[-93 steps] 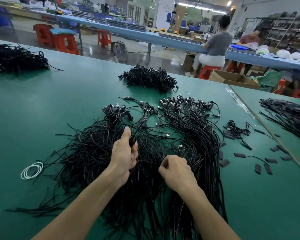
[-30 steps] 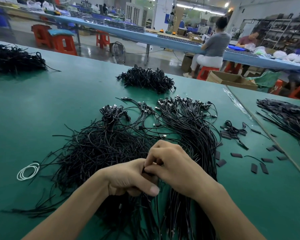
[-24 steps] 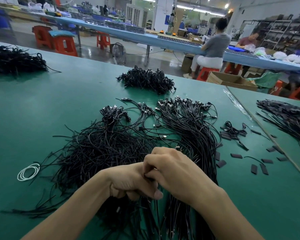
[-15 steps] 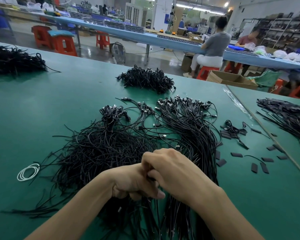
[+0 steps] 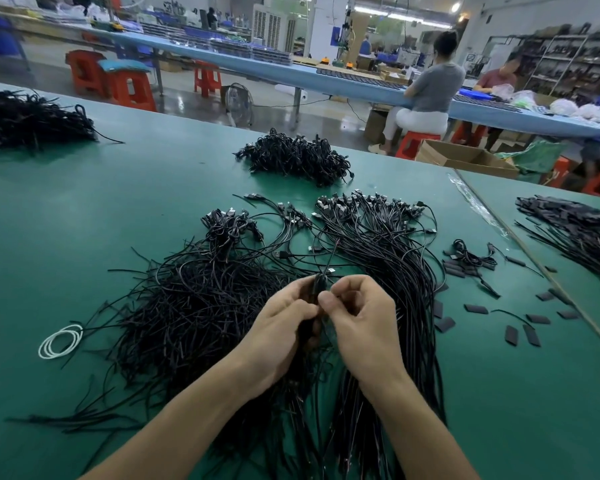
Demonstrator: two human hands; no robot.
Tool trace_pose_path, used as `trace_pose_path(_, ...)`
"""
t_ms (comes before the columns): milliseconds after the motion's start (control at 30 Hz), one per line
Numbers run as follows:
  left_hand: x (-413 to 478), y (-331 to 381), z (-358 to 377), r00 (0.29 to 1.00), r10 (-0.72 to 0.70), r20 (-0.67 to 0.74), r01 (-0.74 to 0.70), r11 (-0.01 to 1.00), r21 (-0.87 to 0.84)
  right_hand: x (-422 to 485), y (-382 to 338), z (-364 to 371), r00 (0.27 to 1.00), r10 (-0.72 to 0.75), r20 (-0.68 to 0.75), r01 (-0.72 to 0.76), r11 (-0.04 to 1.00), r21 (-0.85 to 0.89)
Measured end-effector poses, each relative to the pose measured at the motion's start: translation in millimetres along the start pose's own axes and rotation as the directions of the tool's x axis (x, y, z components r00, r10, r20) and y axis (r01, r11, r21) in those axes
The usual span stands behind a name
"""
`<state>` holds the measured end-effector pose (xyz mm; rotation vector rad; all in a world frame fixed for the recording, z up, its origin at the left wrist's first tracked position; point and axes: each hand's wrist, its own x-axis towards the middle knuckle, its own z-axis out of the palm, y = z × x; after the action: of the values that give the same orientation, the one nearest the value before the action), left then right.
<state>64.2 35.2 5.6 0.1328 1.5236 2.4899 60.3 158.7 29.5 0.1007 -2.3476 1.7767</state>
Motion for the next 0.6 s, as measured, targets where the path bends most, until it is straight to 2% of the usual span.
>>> trace_pose_path(67,0.5,-2.2,-4.4,0.997,0.083,0.007,-0.083,0.992,0.091,3.5,0.5,-2.1,0.986,0.163,0.025,-0.164,0.954,0.253)
trace_pose_path(100,1.0,-2.0,-6.7,0.992,0.124,-0.01,-0.12,0.973,0.197,4.8,0.1,-4.9,0.978,0.2,0.061,-0.209,0.917,0.341)
trace_pose_path(200,2.4,1.5,-13.1,0.962,0.242,-0.128,-0.144,0.846,0.514,6.6,-3.5,-10.7,0.97,0.189,0.156,-0.24,0.861,0.448)
trace_pose_path(267,2.1,5.0,-14.3,0.928,0.308,-0.212,-0.129,0.796,0.592,7.1,-4.7,-12.0,0.962,0.182,0.203,-0.262,0.821,0.508)
trace_pose_path(333,1.9,6.6,-14.6,0.935,0.279,-0.22,-0.12,0.83,0.545,7.9,-3.6,-12.0,0.948,0.197,0.251,-0.306,0.785,0.539)
trace_pose_path(433,0.5,6.0,-13.1,0.958,0.237,-0.16,-0.15,0.893,0.424,8.6,0.2,-12.3,0.913,0.255,0.317,-0.395,0.746,0.537)
trace_pose_path(533,-0.2,7.0,-14.0,0.966,0.218,-0.139,-0.162,0.929,0.332,8.2,4.2,-11.0,0.896,0.302,0.325,-0.435,0.746,0.504)
trace_pose_path(600,-0.5,9.6,-13.5,0.975,0.18,-0.129,-0.151,0.967,0.206,7.3,5.5,-9.4,0.895,0.312,0.318,-0.438,0.744,0.504)
